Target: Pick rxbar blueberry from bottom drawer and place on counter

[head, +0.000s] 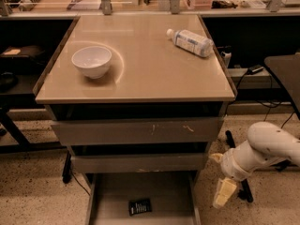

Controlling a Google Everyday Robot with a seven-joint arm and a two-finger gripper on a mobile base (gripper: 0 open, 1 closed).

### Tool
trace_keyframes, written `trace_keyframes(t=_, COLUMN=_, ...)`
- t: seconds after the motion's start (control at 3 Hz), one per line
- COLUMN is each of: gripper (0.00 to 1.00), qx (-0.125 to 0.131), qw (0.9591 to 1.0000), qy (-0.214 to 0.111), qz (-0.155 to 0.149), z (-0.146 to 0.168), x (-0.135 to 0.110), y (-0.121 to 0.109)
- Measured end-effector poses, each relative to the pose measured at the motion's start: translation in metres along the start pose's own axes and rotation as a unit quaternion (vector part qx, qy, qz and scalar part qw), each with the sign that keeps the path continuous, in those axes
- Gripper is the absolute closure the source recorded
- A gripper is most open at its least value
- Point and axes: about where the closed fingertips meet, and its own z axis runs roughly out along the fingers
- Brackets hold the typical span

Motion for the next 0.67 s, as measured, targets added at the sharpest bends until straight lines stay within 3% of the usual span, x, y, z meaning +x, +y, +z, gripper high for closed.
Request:
trace_keyframes(t=0.33, gripper=0.00, qx=-0.010, qw=0.9996, qy=-0.026, qz=0.008, z=0.061, x=0.025, y=-0.019)
trace_keyframes(t=0.67, gripper=0.00, qx=-0.021, qw=0.9992, qy=-0.033, qz=0.010, z=0.081, x=0.032, y=-0.016)
